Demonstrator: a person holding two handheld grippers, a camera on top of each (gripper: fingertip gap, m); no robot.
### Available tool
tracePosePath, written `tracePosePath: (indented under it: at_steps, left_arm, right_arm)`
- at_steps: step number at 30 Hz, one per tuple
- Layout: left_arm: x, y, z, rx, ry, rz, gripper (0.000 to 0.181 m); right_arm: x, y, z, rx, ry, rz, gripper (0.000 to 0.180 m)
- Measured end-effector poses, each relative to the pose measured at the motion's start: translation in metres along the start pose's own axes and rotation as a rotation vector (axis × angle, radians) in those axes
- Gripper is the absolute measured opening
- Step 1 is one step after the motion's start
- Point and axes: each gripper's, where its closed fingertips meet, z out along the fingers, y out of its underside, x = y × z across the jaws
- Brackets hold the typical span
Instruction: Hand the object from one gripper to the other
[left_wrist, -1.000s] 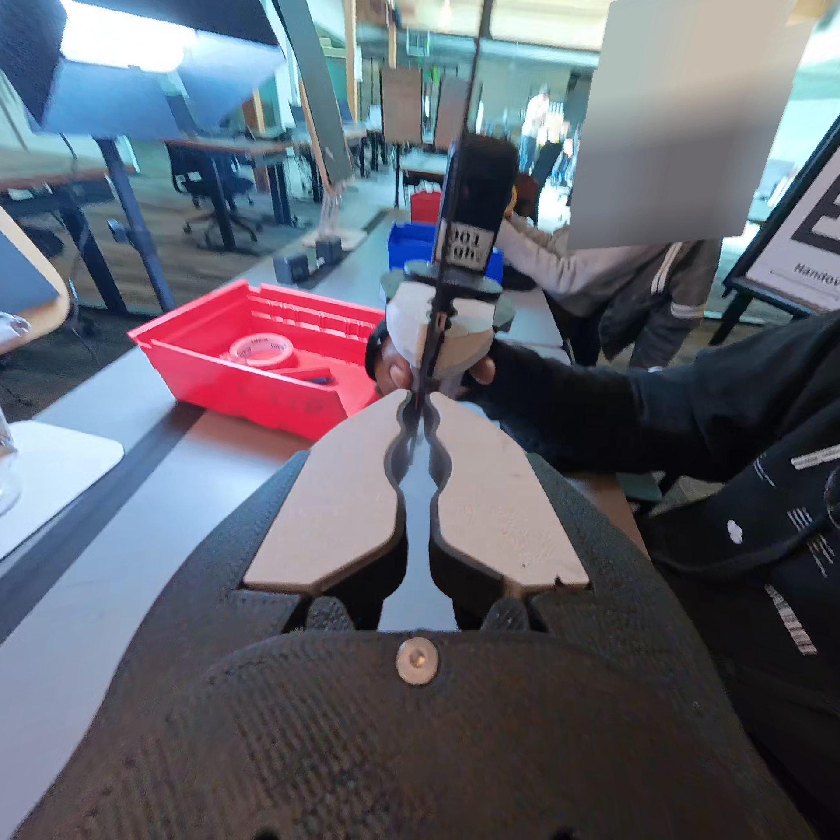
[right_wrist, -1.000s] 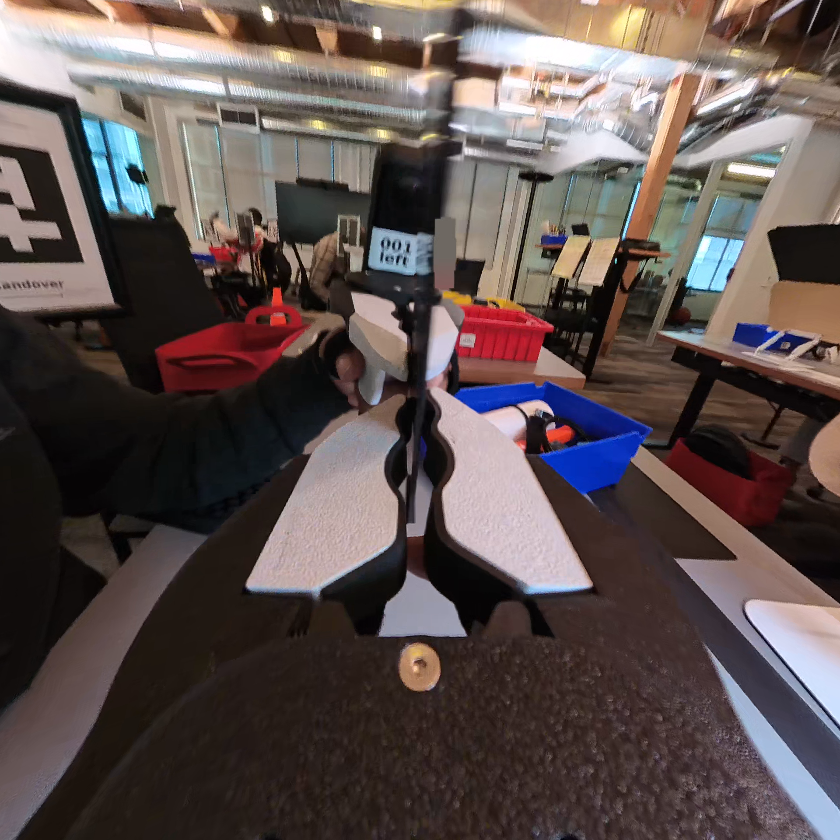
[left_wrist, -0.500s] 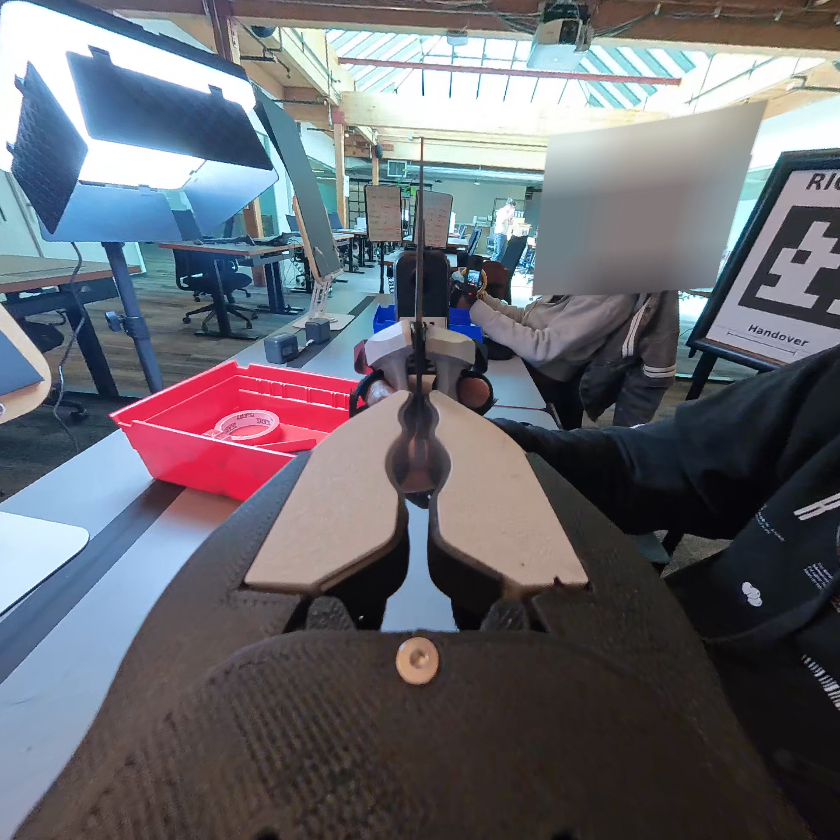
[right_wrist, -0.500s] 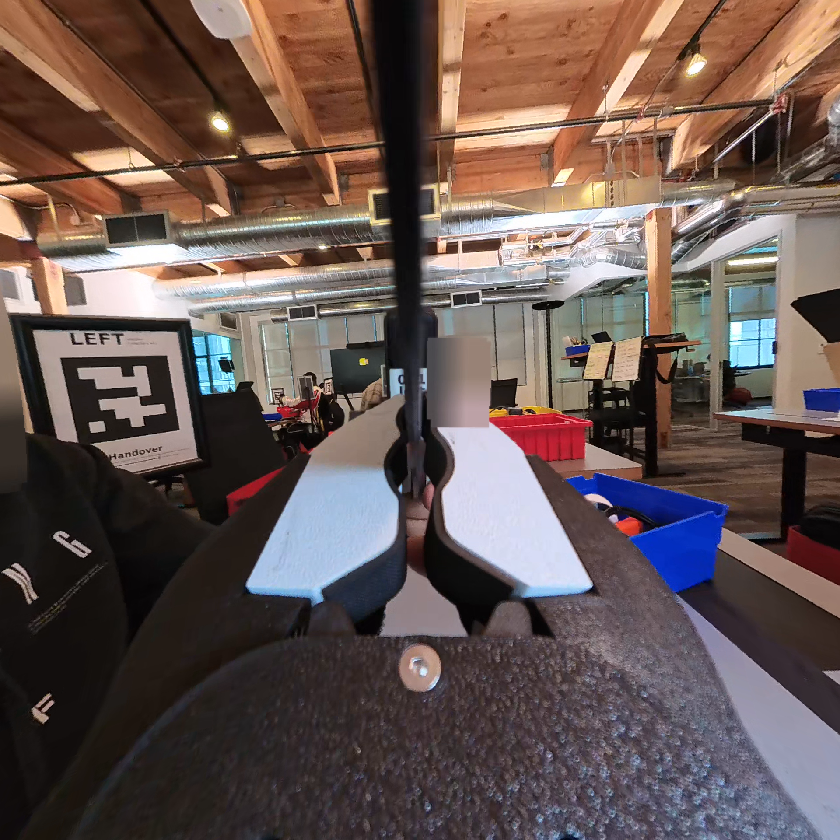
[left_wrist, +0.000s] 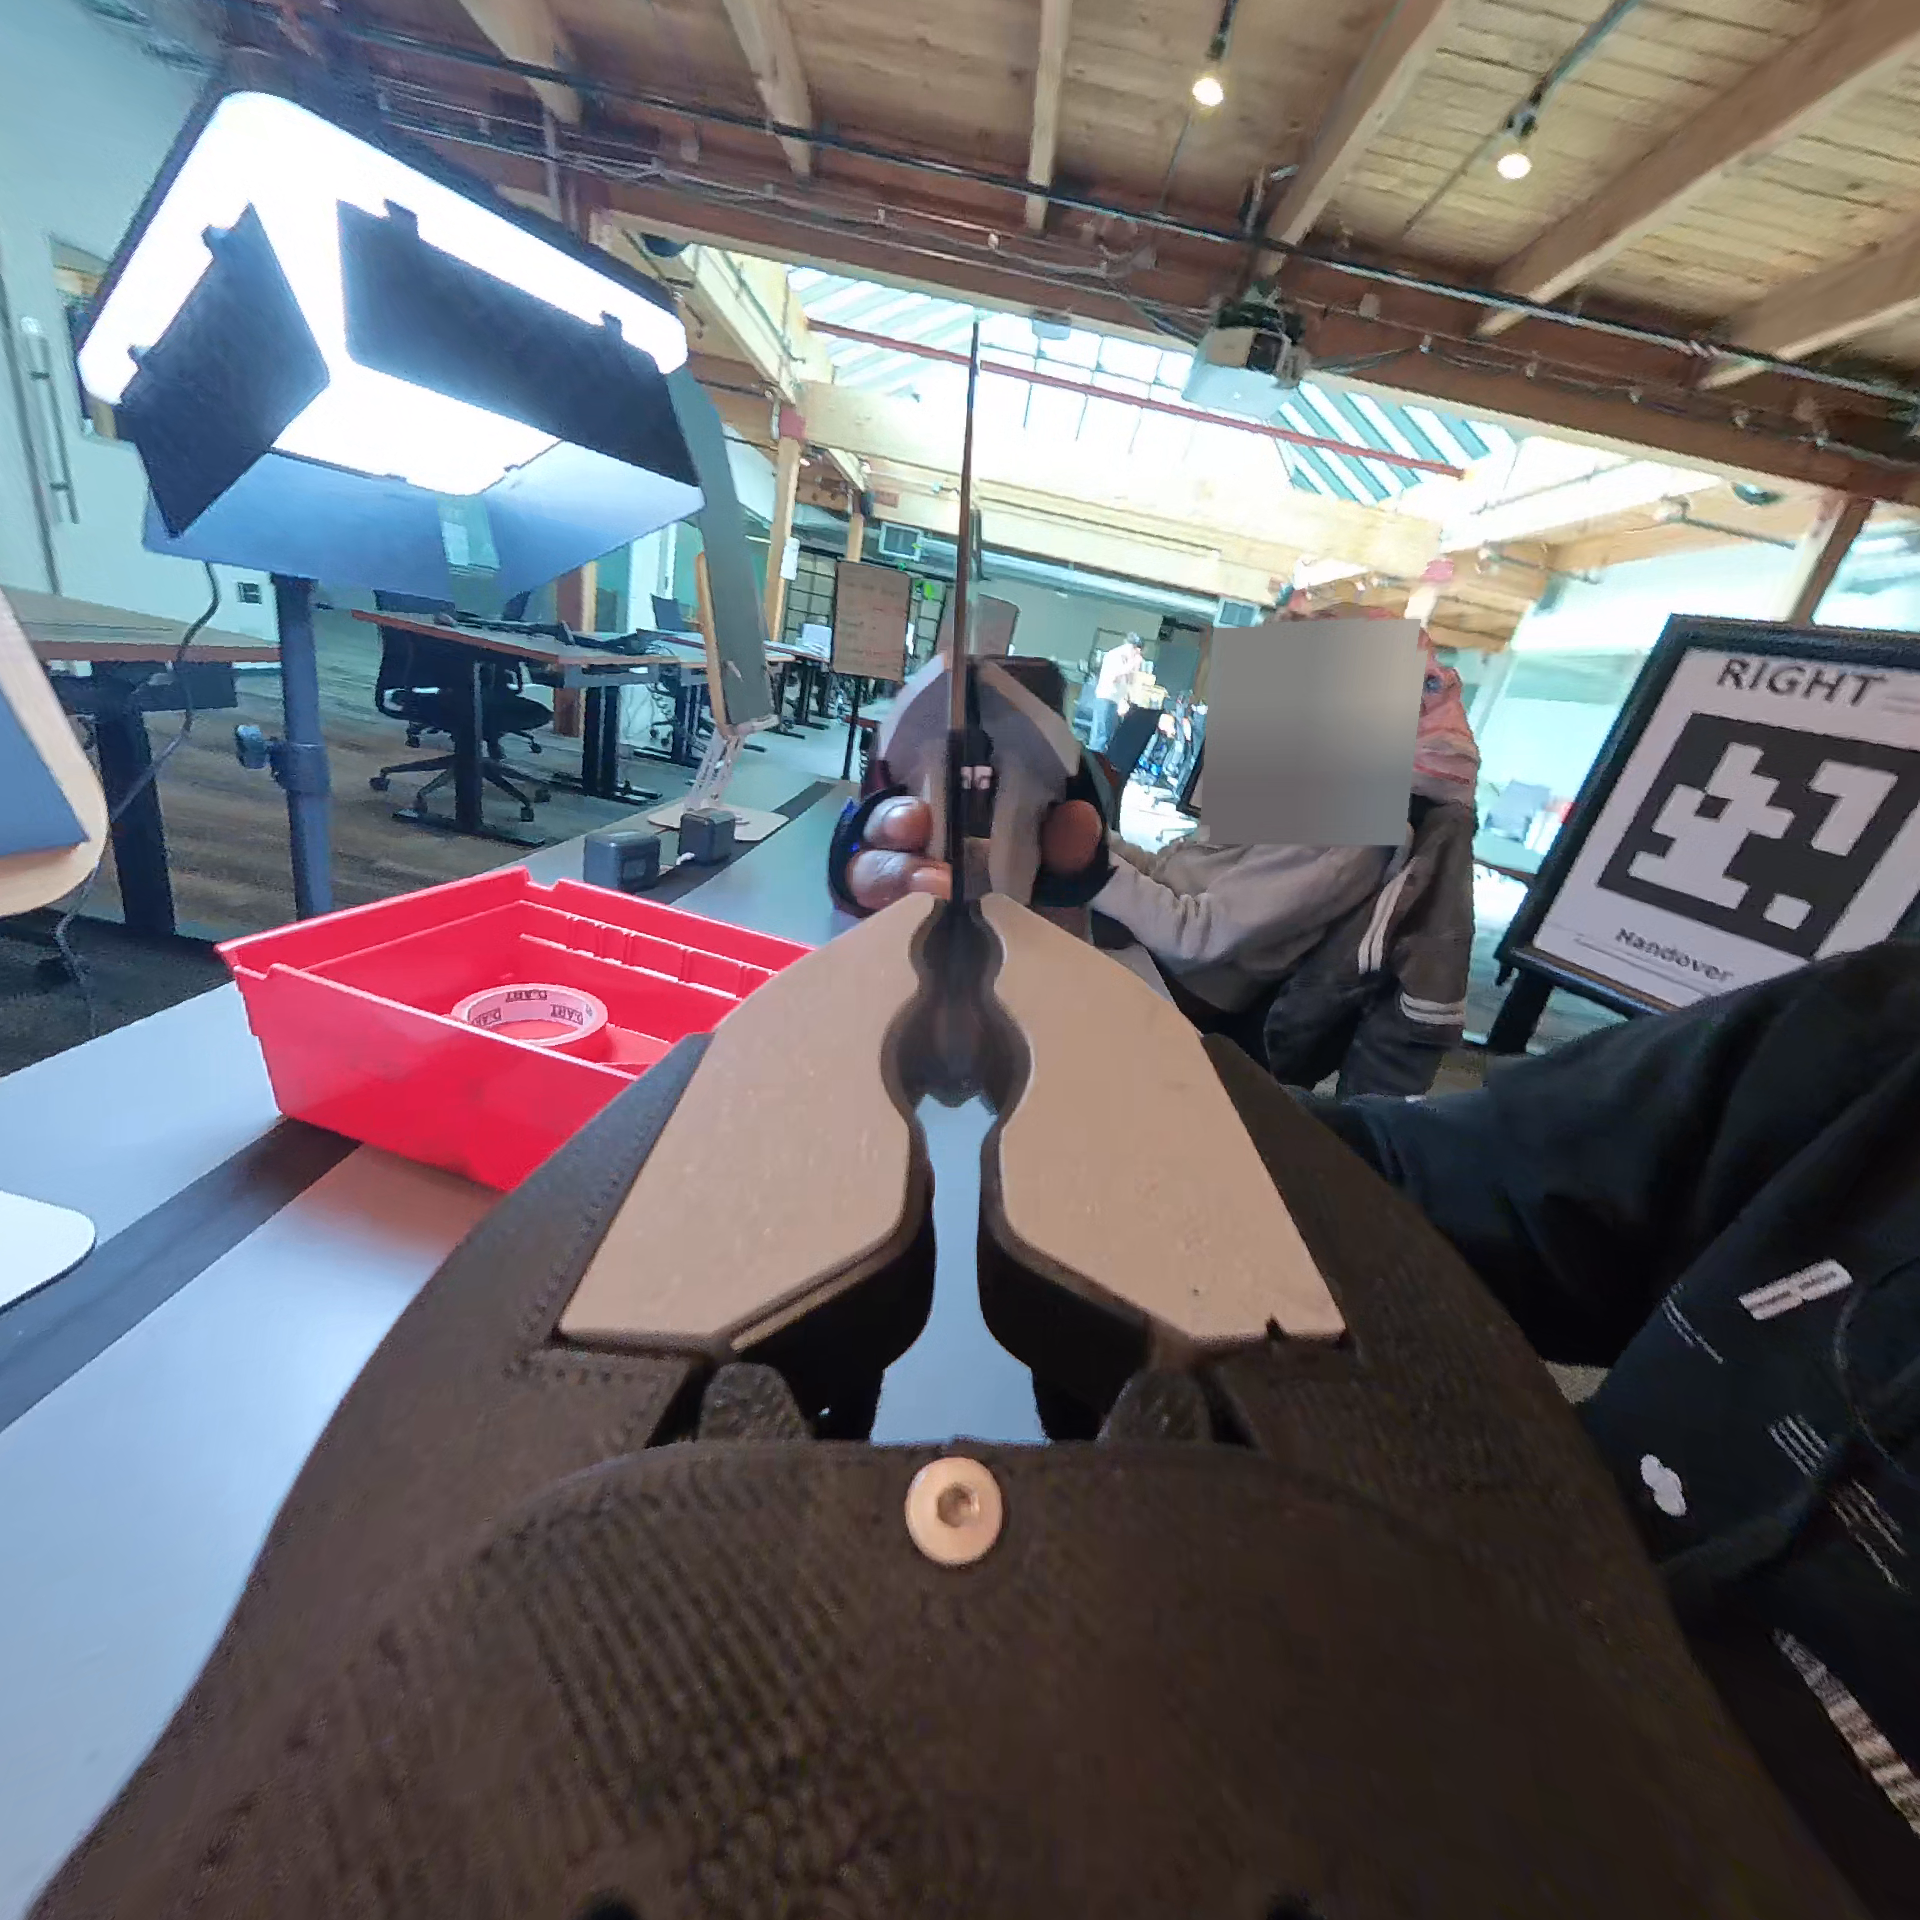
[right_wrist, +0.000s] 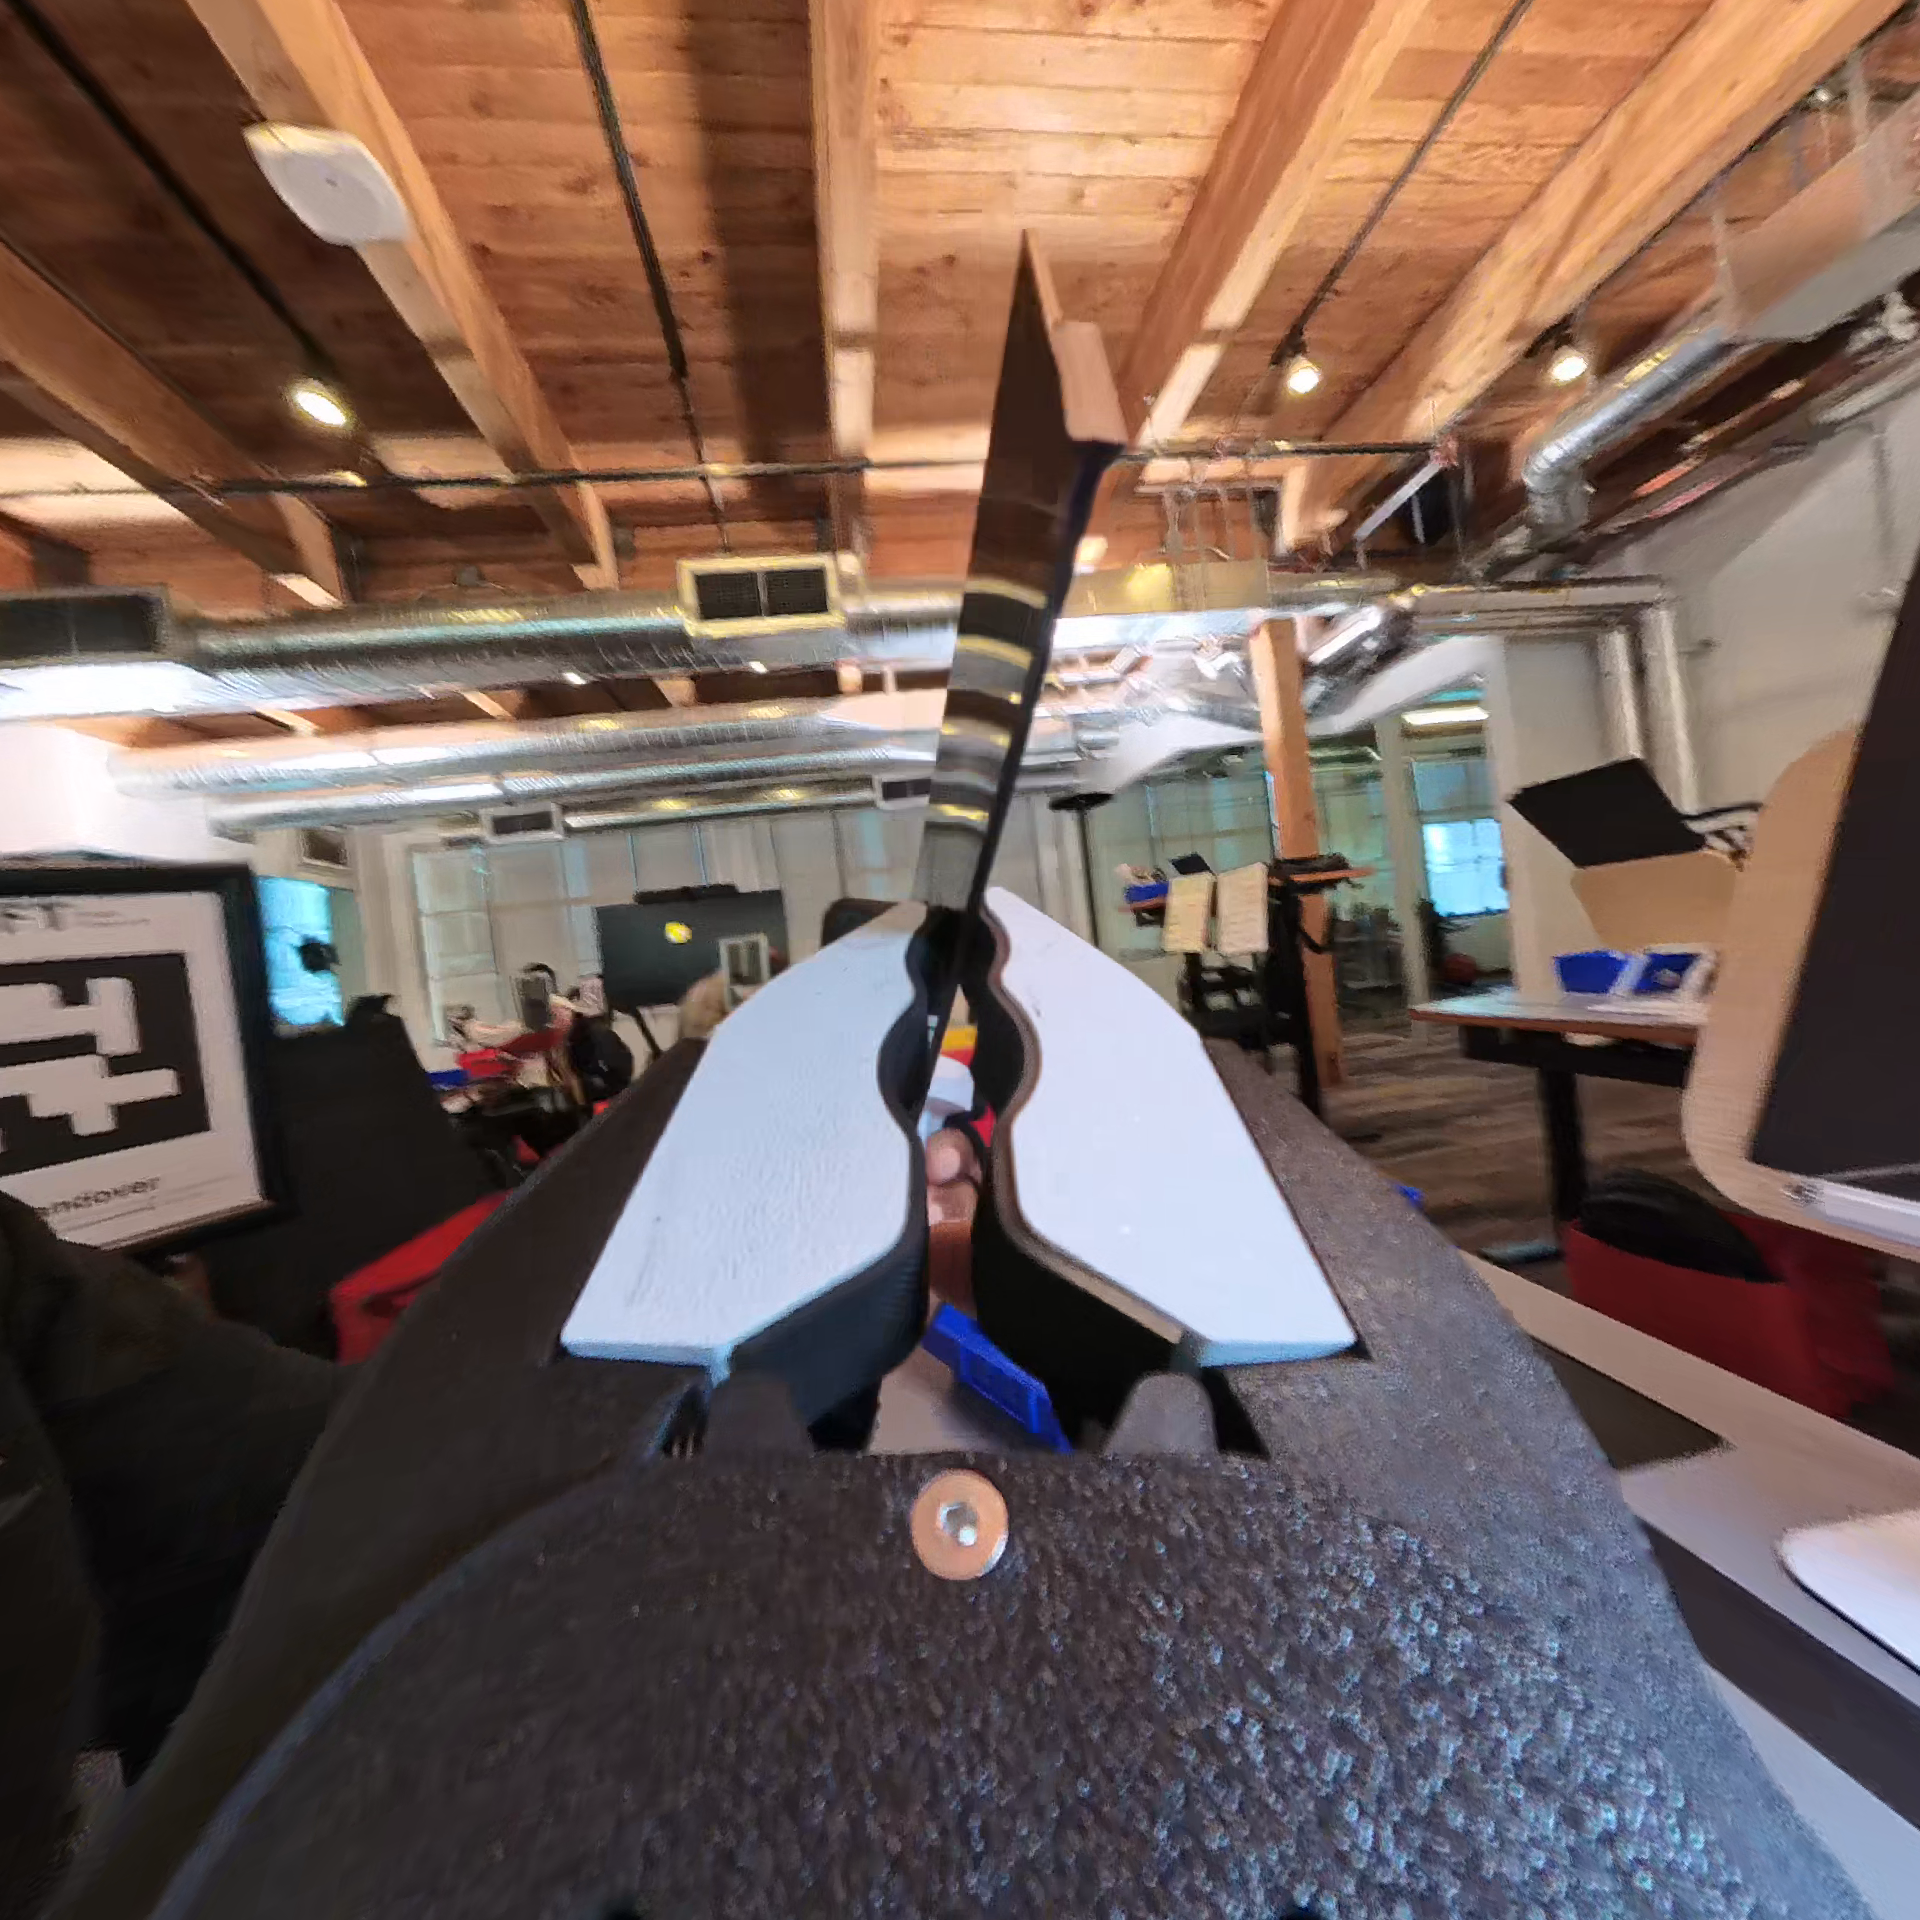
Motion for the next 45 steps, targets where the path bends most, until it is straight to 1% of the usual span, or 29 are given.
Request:
tracePosePath:
  at_steps: [3,4,5,7,10,14,17,21,23,27,30,33,35,37,42,45]
  left_arm:
    - [-0.017,0.001,-0.002,0.046,-0.068,-0.026,0.004]
    - [-0.023,-0.001,-0.005,0.059,-0.112,-0.013,0.008]
    - [-0.028,-0.005,-0.010,0.073,-0.146,0.001,0.017]
    - [-0.034,-0.014,-0.022,0.090,-0.194,0.017,0.020]
    - [-0.039,-0.029,-0.040,0.103,-0.261,0.065,0.021]
    - [-0.043,-0.041,-0.055,0.109,-0.329,0.111,0.025]
    - [-0.046,-0.041,-0.057,0.096,-0.354,0.129,0.028]
    - [-0.050,-0.029,-0.050,0.039,-0.367,0.139,0.029]
    - [-0.053,-0.022,-0.046,0.001,-0.381,0.155,0.029]
    - [-0.051,-0.009,-0.032,-0.047,-0.378,0.161,0.031]
    - [-0.044,-0.002,-0.017,-0.037,-0.329,0.100,0.031]
    - [-0.041,0.007,-0.006,-0.048,-0.306,0.065,0.033]
    - [-0.039,0.010,0.000,-0.025,-0.290,0.011,0.033]
    - [-0.037,0.012,0.007,0.026,-0.250,-0.097,0.034]
    - [-0.041,0.022,0.018,0.168,-0.150,-0.439,0.034]
    - [-0.043,0.032,0.025,0.183,-0.124,-0.546,0.034]
  right_arm:
    - [0.005,0.002,0.001,-0.094,0.051,-0.057,0.002]
    - [0.007,0.000,-0.001,-0.110,0.078,-0.076,0.002]
    - [0.010,-0.003,-0.003,-0.138,0.102,-0.086,0.002]
    - [0.020,-0.007,-0.012,-0.244,0.173,-0.123,0.002]
    - [0.044,-0.018,-0.038,-0.383,0.348,-0.215,0.002]
    - [0.078,-0.038,-0.081,-0.473,0.571,-0.333,0.002]
    - [0.096,-0.045,-0.106,-0.515,0.668,-0.389,0.002]
    - [0.114,-0.040,-0.130,-0.577,0.762,-0.484,0.002]
    - [0.123,-0.039,-0.138,-0.639,0.832,-0.628,0.002]
    - [0.130,-0.043,-0.137,-0.735,0.953,-1.079,0.002]
    - [0.125,-0.038,-0.125,-0.744,0.960,-1.390,0.001]
    - [0.117,-0.028,-0.113,-0.708,0.925,-1.628,0.002]
    - [0.109,-0.020,-0.104,-0.660,0.884,-1.754,0.002]
    - [0.103,-0.007,-0.094,-0.639,0.837,-1.820,0.002]
    - [0.092,0.027,-0.072,-0.628,0.715,-1.904,0.002]
    - [0.084,0.047,-0.059,-0.634,0.634,-1.942,0.002]
